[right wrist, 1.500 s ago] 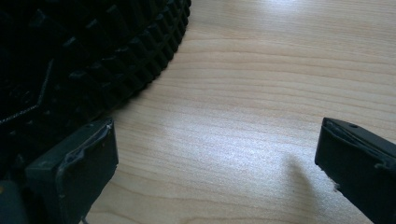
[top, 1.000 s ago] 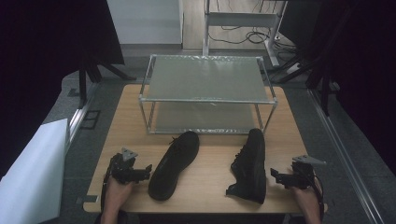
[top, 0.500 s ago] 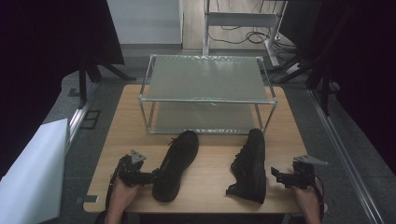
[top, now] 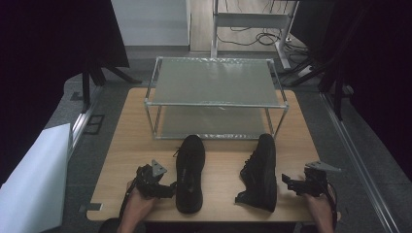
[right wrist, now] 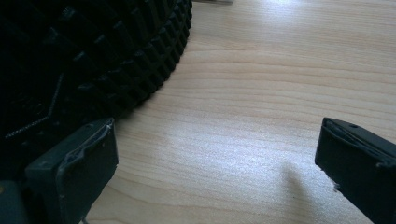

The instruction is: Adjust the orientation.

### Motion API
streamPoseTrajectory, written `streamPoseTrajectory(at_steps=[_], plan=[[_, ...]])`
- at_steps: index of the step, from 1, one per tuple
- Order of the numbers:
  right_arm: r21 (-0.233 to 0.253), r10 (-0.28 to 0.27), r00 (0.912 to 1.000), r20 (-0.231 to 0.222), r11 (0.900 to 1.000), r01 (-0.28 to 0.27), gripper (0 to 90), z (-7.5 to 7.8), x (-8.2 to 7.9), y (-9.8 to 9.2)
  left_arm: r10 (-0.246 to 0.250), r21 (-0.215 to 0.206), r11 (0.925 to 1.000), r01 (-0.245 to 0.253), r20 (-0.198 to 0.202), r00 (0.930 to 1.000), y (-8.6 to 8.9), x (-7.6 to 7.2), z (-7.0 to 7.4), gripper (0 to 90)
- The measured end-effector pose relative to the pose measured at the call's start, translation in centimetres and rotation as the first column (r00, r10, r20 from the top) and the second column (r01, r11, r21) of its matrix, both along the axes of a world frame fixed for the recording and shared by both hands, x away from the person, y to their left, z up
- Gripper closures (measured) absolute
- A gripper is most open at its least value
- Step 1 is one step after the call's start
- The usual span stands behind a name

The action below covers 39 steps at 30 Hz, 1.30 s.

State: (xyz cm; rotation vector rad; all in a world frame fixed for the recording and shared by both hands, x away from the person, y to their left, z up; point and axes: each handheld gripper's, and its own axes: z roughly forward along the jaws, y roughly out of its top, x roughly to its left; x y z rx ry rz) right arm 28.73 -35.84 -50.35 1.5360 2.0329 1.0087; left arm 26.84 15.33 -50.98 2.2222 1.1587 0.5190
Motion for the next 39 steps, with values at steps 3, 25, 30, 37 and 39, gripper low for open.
streamPoseTrajectory(at_steps=[3, 25, 30, 37, 39], plan=[[-0.001, 0.006, 1.0, -0.006, 1.0, -0.006, 0.0, -0.1, 0.0, 0.0, -0.013, 0.003, 0.9999, 0.013, 0.003, 0.9999, -0.4, -0.1, 0.0, 4.5], [0.003, 0.027, 0.9996, -0.002, 1.0, -0.027, 1.6, 0.0, 0.0, 0.1, 0.017, -0.022, 0.9996, -0.016, 0.029, 0.9994, -0.9, -0.1, 0.4, 1.6], [0.002, 0.03, 0.9996, 0.003, 1.0, -0.03, 1.4, 0.1, -0.1, 0.2, 0.052, -0.038, 0.998, -0.051, 0.036, 0.998, 0.0, 0.0, 0.4, 1.1], [0.002, 0.04, 0.9992, 0.003, 0.999, -0.04, 0.0, 0.3, -0.2, 0.4, 0.055, -0.032, 0.9981, -0.053, 0.043, 0.9976, 0.0, 0.1, 0.2, 0.3], [-0.004, 0.047, 0.9989, 0.001, 0.999, -0.047, 0.0, 0.4, -0.3, 0.6, 0.052, -0.032, 0.9982, -0.051, 0.041, 0.9978, 0.0, 0.1, 0.2, 0.2]])
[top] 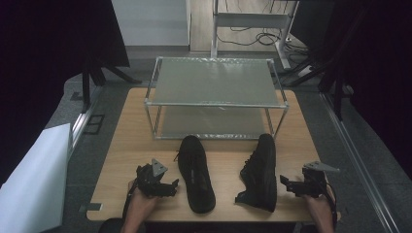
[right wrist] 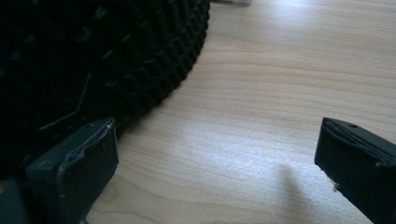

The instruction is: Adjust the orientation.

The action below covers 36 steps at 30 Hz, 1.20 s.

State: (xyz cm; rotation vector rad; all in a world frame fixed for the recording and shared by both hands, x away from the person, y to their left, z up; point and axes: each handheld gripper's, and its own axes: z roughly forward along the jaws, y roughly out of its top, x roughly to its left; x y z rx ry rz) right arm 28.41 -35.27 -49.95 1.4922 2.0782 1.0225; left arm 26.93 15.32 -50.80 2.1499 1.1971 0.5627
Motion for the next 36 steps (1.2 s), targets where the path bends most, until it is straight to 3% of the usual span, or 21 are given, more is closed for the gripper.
streamPoseTrajectory(at_steps=[14, 19, 29, 36], plan=[[-0.015, -0.004, 0.9997, 0.026, 1.0, 0.004, 0.0, 2.0, -0.3, -0.5, 0.003, -0.015, 0.9999, -0.003, -0.009, 1.0, 0.1, 0.1, -0.2, 0.0], [-0.018, 0.013, 0.9991, 0.04, 1.0, -0.012, 0.0, 3.2, -0.2, -0.3, 0.005, -0.047, 0.9989, -0.006, -0.019, 0.9998, 0.4, 0.2, -0.2, 0.0], [-0.03, 0.059, 0.9968, 0.054, 0.998, -0.057, 0.0, 5.1, 0.0, 1.0, 0.009, -0.066, 0.9977, -0.011, -0.031, 0.9995, 0.6, 0.3, -0.4, 0.0], [-0.041, 0.093, 0.9934, 0.067, 0.995, -0.09, 0.0, 6.6, 0.8, 3.1, 0.01, -0.079, 0.9968, -0.012, -0.033, 0.9994, 0.7, 0.3, -0.3, 0.0]])
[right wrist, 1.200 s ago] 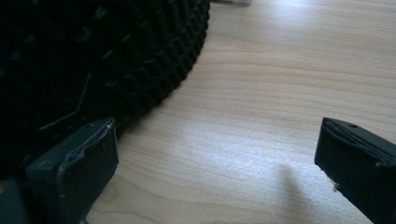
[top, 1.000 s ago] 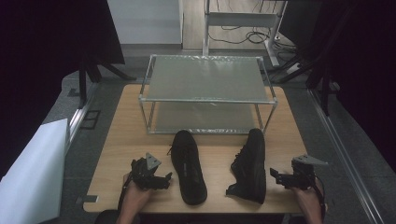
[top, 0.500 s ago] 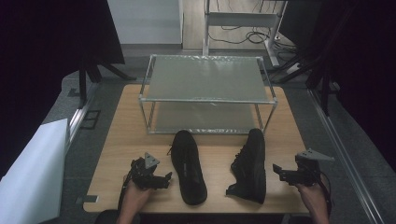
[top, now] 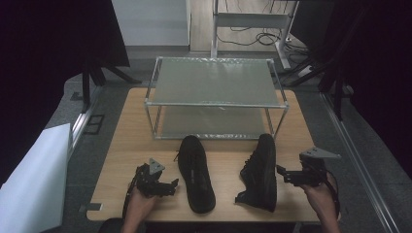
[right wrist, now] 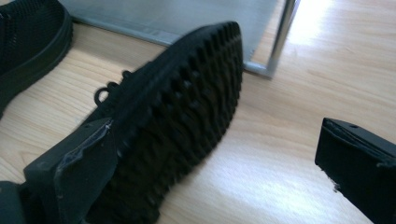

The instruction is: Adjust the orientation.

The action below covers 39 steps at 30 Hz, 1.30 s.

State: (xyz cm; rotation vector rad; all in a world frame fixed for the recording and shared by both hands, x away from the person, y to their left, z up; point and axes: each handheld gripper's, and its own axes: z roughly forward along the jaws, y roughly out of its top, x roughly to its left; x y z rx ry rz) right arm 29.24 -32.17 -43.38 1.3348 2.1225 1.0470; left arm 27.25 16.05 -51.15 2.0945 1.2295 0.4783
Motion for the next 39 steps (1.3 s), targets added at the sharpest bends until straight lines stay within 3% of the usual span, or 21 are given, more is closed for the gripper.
streamPoseTrajectory(at_steps=[7, 11, 16, 18, 23, 26, 31, 39], plan=[[-0.06, 0.01, 0.9999, -0.009, 0.998, -0.01, 0.0, -0.6, 0.7, 1.7, -0.002, -0.003, 1.0, 0.002, -0.009, 1.0, 0.0, 0.0, -0.1, 0.0], [-0.029, -0.01, 0.9998, -0.019, 1.0, 0.01, 0.0, -0.9, 0.7, 1.5, -0.006, -0.002, 1.0, 0.005, -0.011, 0.9999, -0.1, 0.0, -0.1, 0.0], [-0.045, -0.035, 0.9991, -0.026, 0.998, 0.033, 0.0, -0.8, 0.5, 1.3, -0.007, 0.002, 1.0, 0.007, -0.013, 0.9999, -0.1, 0.0, -0.1, 0.0], [-0.051, -0.041, 0.9989, -0.021, 0.998, 0.04, 0.0, -0.7, 0.3, 1.0, -0.009, 0.006, 0.9999, 0.009, -0.014, 0.9999, -0.1, 0.0, -0.1, 0.0], [-0.002, -0.085, 0.996, -0.029, 0.996, 0.085, 0.0, -0.8, -0.2, -0.6, -0.012, 0.007, 0.9999, 0.012, -0.021, 0.9997, -0.2, 0.1, -0.2, 0.0], [0.004, -0.103, 0.9943, -0.029, 0.995, 0.103, 0.0, -0.8, -0.5, -1.4, -0.016, 0.01, 0.9998, 0.016, -0.021, 0.9997, -0.3, 0.1, -0.2, 0.0], [0.035, -0.149, 0.9882, -0.035, 0.988, 0.151, 0.0, -1.3, -1.2, -3.8, -0.012, 0.003, 0.9999, 0.012, -0.02, 0.9997, -0.2, 0.1, -0.2, 0.0], [0.064, -0.182, 0.9821, -0.049, 0.981, 0.185, 0.0, -2.1, -1.6, -5.4, -0.008, 0.0, 1.0, 0.008, -0.019, 0.9998, -0.2, 0.1, -0.2, 0.0]])
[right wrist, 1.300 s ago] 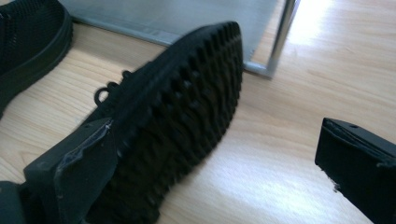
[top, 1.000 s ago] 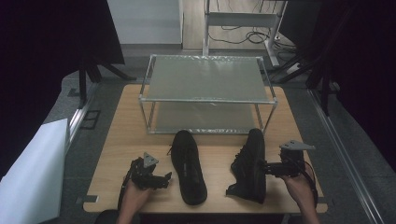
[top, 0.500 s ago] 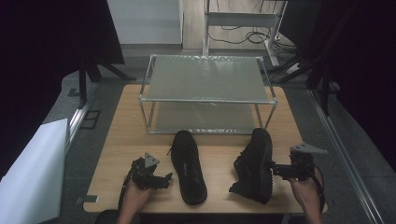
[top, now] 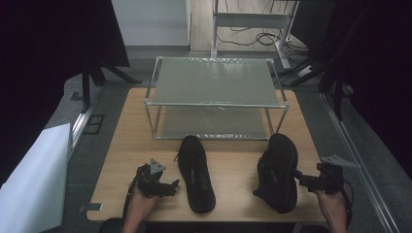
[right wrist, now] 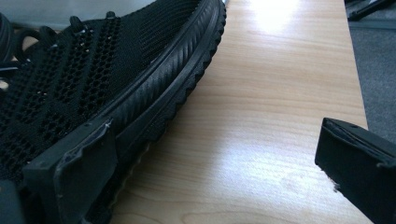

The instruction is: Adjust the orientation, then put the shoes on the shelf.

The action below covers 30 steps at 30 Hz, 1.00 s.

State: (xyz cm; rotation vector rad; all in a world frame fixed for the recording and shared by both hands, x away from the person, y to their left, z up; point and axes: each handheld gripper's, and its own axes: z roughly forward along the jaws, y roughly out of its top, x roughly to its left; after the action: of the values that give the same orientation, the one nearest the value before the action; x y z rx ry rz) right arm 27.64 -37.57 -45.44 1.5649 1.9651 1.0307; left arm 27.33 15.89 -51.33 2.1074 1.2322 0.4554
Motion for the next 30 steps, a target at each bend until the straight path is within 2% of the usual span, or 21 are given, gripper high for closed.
streamPoseTrajectory(at_steps=[5, 9, 13, 15, 16, 20, 21, 26, 30], plan=[[0.011, -0.018, 0.9998, -0.007, 1.0, 0.018, 0.0, -0.5, -0.2, -0.8, 0.004, -0.007, 1.0, -0.004, 0.004, 1.0, 0.2, -0.1, 0.1, 0.0], [-0.011, -0.033, 0.9992, -0.023, 0.999, 0.033, 0.0, -1.0, -0.1, -1.3, 0.004, -0.008, 1.0, -0.004, 0.002, 1.0, 0.2, 0.0, 0.1, 0.0], [-0.046, -0.039, 0.9967, -0.07, 0.998, 0.036, 0.8, -2.4, 0.2, -1.6, 0.003, -0.007, 1.0, -0.003, 0.0, 1.0, 0.2, 0.0, 0.1, 0.0], [-0.016, -0.04, 0.9929, -0.112, 0.999, 0.039, 0.0, -3.6, 0.6, -2.0, 0.004, -0.008, 1.0, -0.004, -0.004, 1.0, 0.2, -0.1, 0.1, 0.0], [-0.009, -0.036, 0.9927, -0.115, 0.999, 0.035, 0.0, -3.7, 0.7, -2.1, 0.008, -0.014, 0.9999, -0.008, -0.015, 0.9999, 0.2, 0.0, 0.1, 0.0], [0.01, -0.041, 0.9935, -0.106, 0.999, 0.042, 0.0, -3.6, 0.6, -2.2, 0.017, -0.026, 0.9995, -0.018, -0.032, 0.9993, 0.3, 0.0, 0.1, 0.0], [0.021, -0.039, 0.9942, -0.101, 0.999, 0.041, 0.0, -3.5, 0.5, -2.2, 0.019, -0.04, 0.999, -0.021, -0.04, 0.999, 0.3, 0.0, 0.2, 0.0], [0.037, -0.041, 0.9959, -0.08, 0.998, 0.044, 0.0, -3.1, 0.3, -2.1, 0.029, -0.067, 0.9973, -0.032, -0.042, 0.9987, 0.4, 0.0, 0.5, 0.3], [0.05, -0.034, 0.9973, -0.066, 0.998, 0.037, 0.0, -2.7, 0.1, -2.0, 0.033, -0.07, 0.9969, -0.035, -0.031, 0.999, 0.3, -0.3, 0.8, 0.7]])
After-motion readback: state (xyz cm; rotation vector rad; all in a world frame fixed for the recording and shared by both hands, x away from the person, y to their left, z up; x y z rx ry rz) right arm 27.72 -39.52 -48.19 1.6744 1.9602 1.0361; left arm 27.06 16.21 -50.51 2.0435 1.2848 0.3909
